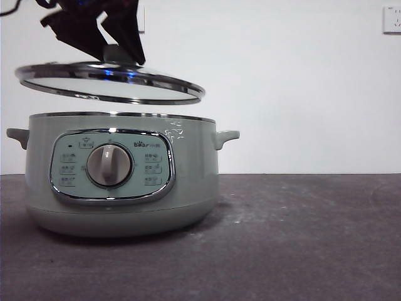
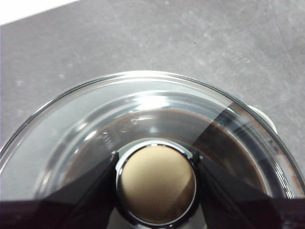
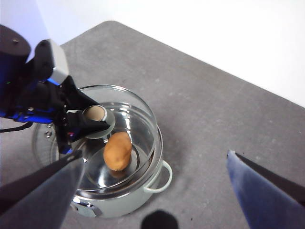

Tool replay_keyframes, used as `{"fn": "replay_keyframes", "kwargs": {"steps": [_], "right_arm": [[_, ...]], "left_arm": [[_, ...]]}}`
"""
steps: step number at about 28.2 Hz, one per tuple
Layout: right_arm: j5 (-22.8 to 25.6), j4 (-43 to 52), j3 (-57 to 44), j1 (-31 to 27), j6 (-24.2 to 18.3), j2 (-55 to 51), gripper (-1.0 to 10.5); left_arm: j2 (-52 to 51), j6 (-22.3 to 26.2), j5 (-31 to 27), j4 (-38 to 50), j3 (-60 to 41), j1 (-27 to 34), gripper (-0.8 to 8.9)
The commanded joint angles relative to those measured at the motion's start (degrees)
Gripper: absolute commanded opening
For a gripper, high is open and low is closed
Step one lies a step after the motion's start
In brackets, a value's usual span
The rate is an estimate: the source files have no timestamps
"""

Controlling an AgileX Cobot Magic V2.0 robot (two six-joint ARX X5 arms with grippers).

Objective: Pick up the potato,open the lid,put the potato in the pot,close the lid

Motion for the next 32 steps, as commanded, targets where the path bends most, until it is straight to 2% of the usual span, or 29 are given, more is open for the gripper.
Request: {"fn": "replay_keyframes", "kwargs": {"steps": [1, 5, 10, 24, 32], "right_arm": [[0.1, -0.6, 0.1, 0.0, 0.7, -0.1, 5.0], [0.2, -1.4, 0.1, 0.0, 0.7, -0.1, 5.0], [3.0, -1.4, 0.1, 0.0, 0.7, -0.1, 5.0], [2.9, -2.6, 0.1, 0.0, 0.8, -0.1, 5.0], [2.9, -3.8, 0.1, 0.0, 1.2, -0.1, 5.0]], "left_arm": [[0.5, -0.7, 0.2, 2.9, 0.7, -0.4, -0.08], [1.7, -0.8, 0.2, 2.8, 0.7, -0.5, -0.08], [2.4, -0.8, 0.2, 2.0, 0.7, -0.5, -0.08], [4.8, -1.9, 2.0, 1.4, 0.7, -1.1, -0.08], [5.8, -1.8, 1.4, -2.4, 0.7, -1.1, -0.08]]}}
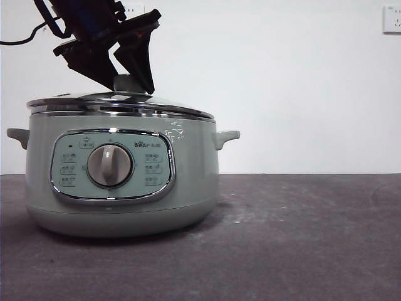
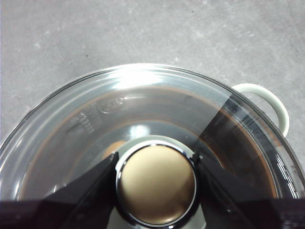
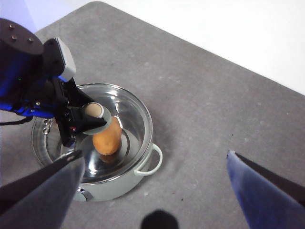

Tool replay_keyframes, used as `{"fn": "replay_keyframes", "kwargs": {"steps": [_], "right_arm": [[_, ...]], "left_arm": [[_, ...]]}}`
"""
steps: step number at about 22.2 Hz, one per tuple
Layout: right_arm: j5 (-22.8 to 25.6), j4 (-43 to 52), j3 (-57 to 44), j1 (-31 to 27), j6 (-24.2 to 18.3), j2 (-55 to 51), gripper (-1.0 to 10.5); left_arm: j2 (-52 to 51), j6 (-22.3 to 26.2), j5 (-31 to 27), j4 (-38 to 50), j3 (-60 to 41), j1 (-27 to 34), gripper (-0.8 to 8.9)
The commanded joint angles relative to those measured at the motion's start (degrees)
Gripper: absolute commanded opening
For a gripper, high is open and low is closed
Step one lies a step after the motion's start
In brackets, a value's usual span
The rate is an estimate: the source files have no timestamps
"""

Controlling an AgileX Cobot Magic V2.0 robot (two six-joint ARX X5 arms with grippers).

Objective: Pick up the potato,open the lid,put the potato in the pot,close the lid

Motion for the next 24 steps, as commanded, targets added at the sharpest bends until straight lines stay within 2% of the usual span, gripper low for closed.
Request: {"fn": "replay_keyframes", "kwargs": {"steps": [1, 8, 10, 12, 13, 19, 22, 24], "right_arm": [[0.2, -0.2, 0.1, 0.0, 0.8, 0.0, 5.0], [0.2, -0.6, 0.1, 0.0, 0.9, 0.0, 5.0], [0.1, -0.8, 0.1, 0.0, 1.3, 0.0, 5.0], [0.1, -1.7, 0.1, 0.0, 1.4, 0.0, 5.0], [0.2, -2.3, 0.1, 0.0, 1.6, 0.0, 5.0], [0.2, -3.5, 0.1, 0.0, 2.9, 0.0, 5.0], [0.1, -3.7, 0.0, 0.0, 3.4, 0.0, 5.0], [0.1, -3.6, -0.3, 0.0, 3.8, -0.2, 3.9]], "left_arm": [[0.5, 0.2, 0.6, -2.0, 0.4, -0.2, -0.08], [0.5, 0.2, 0.6, -3.3, 0.4, -0.2, 0.17], [0.5, 0.2, 0.6, -3.2, 0.4, -0.2, 1.43], [0.5, 0.2, 0.5, -2.6, 0.4, -0.1, 3.39], [0.5, 0.2, 0.4, -2.1, 0.4, -0.1, 3.8], [-0.9, 0.2, -4.5, 2.0, 0.6, -0.1, 3.78], [-5.2, 0.2, -5.0, -0.6, 3.0, -0.2, 3.78], [-9.1, 0.2, -4.2, -4.6, 4.9, -0.9, 3.77]]}}
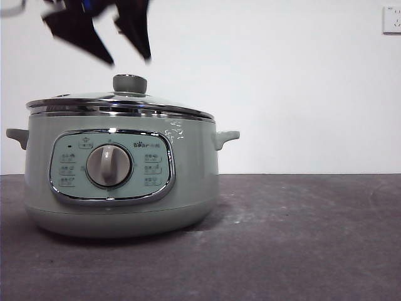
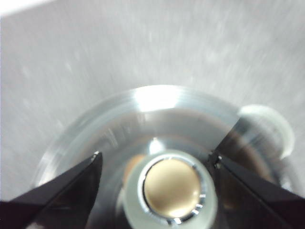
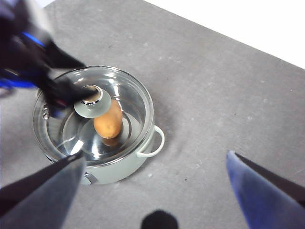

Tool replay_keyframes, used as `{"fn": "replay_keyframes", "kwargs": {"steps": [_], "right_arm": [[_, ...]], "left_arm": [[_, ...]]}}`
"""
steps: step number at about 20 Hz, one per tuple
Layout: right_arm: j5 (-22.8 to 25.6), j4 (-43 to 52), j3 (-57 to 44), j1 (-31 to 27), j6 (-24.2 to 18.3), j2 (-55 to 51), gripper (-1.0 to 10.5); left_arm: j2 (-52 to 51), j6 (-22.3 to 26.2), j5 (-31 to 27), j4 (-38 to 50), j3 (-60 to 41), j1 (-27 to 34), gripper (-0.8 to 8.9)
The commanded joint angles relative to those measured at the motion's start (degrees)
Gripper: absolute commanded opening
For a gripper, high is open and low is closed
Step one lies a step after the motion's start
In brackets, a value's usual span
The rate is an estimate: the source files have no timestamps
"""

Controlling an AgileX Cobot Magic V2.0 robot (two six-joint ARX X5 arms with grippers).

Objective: Pick up the potato,open the lid,put the potato in the pot,close the lid

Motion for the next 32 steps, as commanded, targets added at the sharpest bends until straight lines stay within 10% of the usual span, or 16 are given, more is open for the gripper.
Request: {"fn": "replay_keyframes", "kwargs": {"steps": [1, 5, 12, 21, 32], "right_arm": [[0.2, 0.3, -0.7, 0.0, 0.8, -0.4, 3.1], [0.2, 2.5, -6.4, 0.0, 1.0, -3.0, 0.4], [4.1, 25.3, -35.7, 0.0, 2.5, -18.5, -0.2], [4.6, 53.2, -74.6, 0.1, 5.0, -39.6, -0.2], [4.3, 51.3, -79.1, 0.1, 7.7, -40.3, -0.2]], "left_arm": [[-5.5, 0.2, 2.0, -4.1, 2.1, -1.1, 3.73], [-14.9, 0.1, 5.5, -10.3, 2.2, -2.7, -0.17], [-27.4, 1.2, -2.9, -13.6, -0.1, -6.9, -0.08], [-46.1, -2.5, -8.3, -1.1, -29.0, -10.7, -0.08], [-47.2, -4.5, -8.0, -6.8, -33.6, -10.9, -0.03]]}}
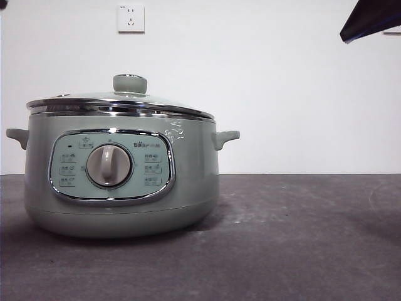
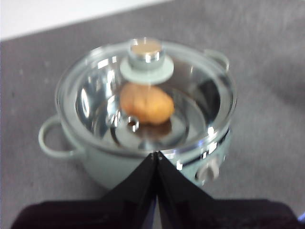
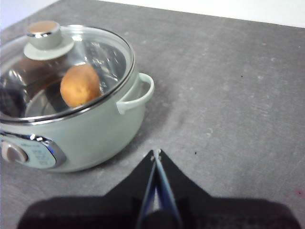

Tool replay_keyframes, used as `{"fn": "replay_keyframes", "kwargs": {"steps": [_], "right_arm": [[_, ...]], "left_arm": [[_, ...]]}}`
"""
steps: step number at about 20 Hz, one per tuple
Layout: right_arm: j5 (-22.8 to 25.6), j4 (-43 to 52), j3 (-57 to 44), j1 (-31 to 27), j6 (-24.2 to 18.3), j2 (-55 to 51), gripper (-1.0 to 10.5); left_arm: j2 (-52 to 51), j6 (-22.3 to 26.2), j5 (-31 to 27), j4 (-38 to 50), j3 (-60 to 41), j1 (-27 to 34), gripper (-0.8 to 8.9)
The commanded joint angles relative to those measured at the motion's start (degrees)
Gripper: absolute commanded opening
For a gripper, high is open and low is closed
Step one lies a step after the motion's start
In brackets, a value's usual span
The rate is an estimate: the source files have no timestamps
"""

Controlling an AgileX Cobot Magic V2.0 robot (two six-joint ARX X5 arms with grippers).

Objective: Pick up the potato,open the lid,put the potato in the pot,close the lid

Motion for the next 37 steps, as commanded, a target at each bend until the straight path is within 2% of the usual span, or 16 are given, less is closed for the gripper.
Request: {"fn": "replay_keyframes", "kwargs": {"steps": [1, 8, 11, 13, 18, 20, 22, 29, 37], "right_arm": [[-0.1, -0.1, -0.3, 0.1, 1.2, -0.2, -0.2], [0.2, -0.8, -0.3, 0.1, 1.2, -1.0, -0.2], [0.2, -0.8, -0.3, 0.1, 1.2, -1.0, -0.2], [0.2, -0.8, -0.3, 0.1, 1.2, -1.0, -0.2], [0.2, -0.8, -0.3, 0.1, 1.2, -1.0, -0.2], [0.2, -0.8, -0.3, 0.1, 1.2, -1.0, -0.2], [0.2, -0.8, -0.3, 0.1, 1.2, -1.0, -0.2], [0.2, -0.8, -0.3, 0.1, 1.2, -1.0, -0.2], [0.2, -0.8, -0.3, 0.1, 1.2, -1.0, -0.2]], "left_arm": [[0.6, -0.8, -0.1, -1.3, -0.3, -0.2, -0.03], [2.1, -0.8, -0.1, -1.7, -0.3, -0.2, -0.03], [-1.0, 2.9, 0.3, -1.5, -0.3, 2.6, -0.03], [-4.0, 3.0, 2.6, 0.8, -0.8, 8.1, -0.03], [-14.0, 2.7, 12.0, 13.9, -9.6, 28.1, -0.03], [-17.8, 2.9, 15.5, 18.4, -15.4, 33.7, -0.03], [-20.7, 3.4, 15.2, 21.4, -21.4, 37.0, -0.03], [-26.8, 7.0, 14.9, 29.5, -36.0, 38.7, -0.03], [-31.1, 7.0, 14.9, 27.2, -41.2, 39.5, -0.03]]}}
